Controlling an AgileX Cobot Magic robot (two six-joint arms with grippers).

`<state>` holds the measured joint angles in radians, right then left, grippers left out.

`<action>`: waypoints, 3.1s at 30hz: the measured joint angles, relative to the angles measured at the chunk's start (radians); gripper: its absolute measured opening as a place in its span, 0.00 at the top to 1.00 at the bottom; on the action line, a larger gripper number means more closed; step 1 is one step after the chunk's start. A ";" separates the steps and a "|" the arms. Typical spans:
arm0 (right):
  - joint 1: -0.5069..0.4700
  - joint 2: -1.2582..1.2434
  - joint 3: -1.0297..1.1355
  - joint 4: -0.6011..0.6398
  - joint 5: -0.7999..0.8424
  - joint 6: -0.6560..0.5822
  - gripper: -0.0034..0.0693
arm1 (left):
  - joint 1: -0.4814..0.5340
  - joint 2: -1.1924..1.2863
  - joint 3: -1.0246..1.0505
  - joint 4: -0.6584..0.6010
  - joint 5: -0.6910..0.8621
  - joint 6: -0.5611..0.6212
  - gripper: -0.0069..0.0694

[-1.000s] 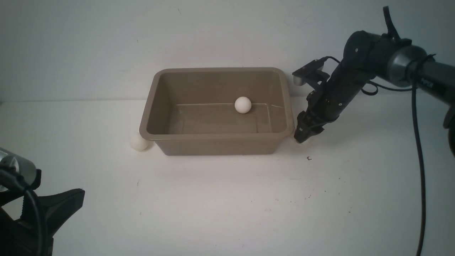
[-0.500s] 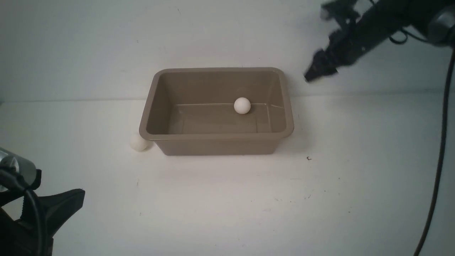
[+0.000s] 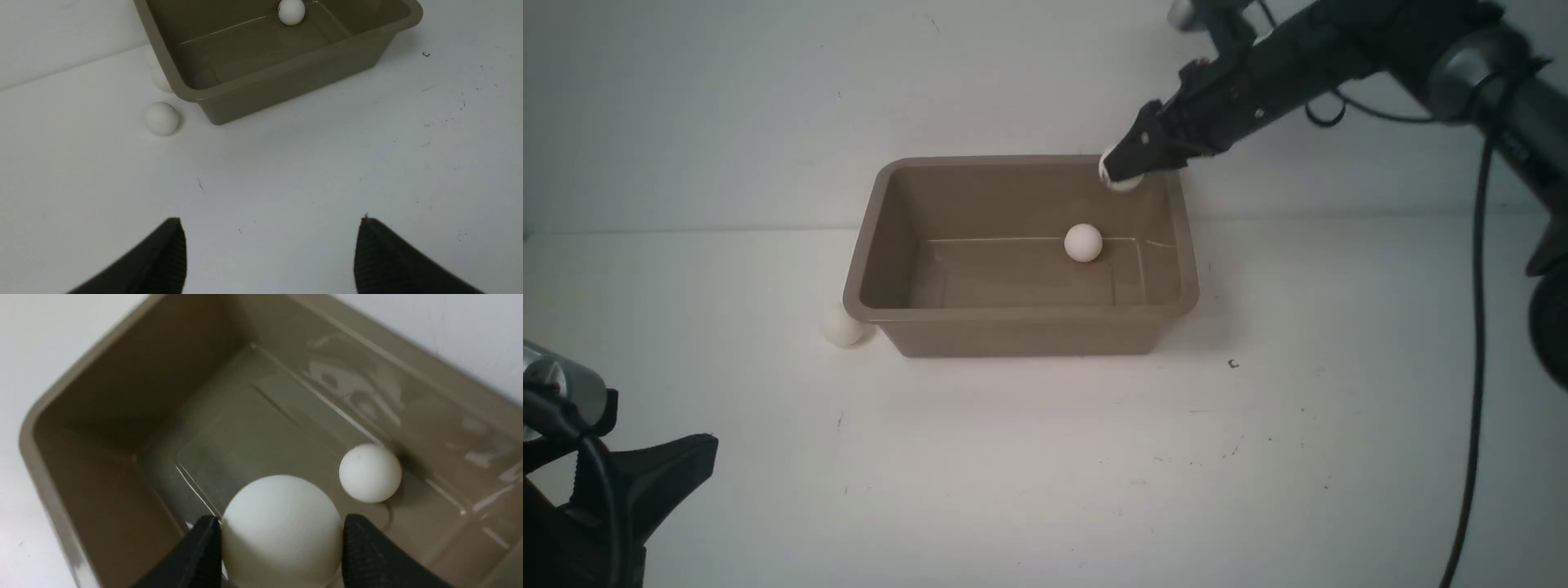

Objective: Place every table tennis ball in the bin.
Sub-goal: Use the right arm to put the table tennis ball into the box, then use the right arm to clamp the table tennis ball closest to it

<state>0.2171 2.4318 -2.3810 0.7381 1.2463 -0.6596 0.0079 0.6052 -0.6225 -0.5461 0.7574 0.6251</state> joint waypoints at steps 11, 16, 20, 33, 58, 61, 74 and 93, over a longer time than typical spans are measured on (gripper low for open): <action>0.006 0.061 0.001 -0.005 -0.001 0.019 0.48 | 0.000 0.000 0.000 0.000 0.002 0.000 0.26; 0.006 0.061 0.001 -0.005 -0.001 0.020 0.43 | 0.000 0.000 0.000 0.000 0.002 0.000 0.26; 0.006 0.061 -0.017 0.006 -0.001 0.020 0.29 | 0.000 0.000 0.000 0.000 0.002 0.000 0.26; -0.028 -0.005 -0.248 0.064 0.008 0.034 0.24 | 0.000 0.000 0.000 0.001 0.027 0.000 0.26; -0.266 -0.268 -0.256 0.042 0.030 -0.225 0.23 | 0.000 0.000 0.000 0.002 0.027 0.000 0.26; -0.283 -0.304 -0.256 -0.019 0.031 -0.154 0.23 | 0.000 0.000 0.000 0.002 0.027 0.000 0.26; -0.342 -0.409 -0.211 -0.476 0.033 0.300 0.23 | 0.000 0.000 0.000 0.002 0.027 0.001 0.26; -0.315 -0.218 0.338 -0.102 0.002 -0.413 0.24 | 0.000 0.000 0.000 0.002 0.032 0.032 0.26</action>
<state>-0.0980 2.2143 -2.0434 0.6366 1.2479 -1.0728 0.0079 0.6052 -0.6225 -0.5438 0.7895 0.6568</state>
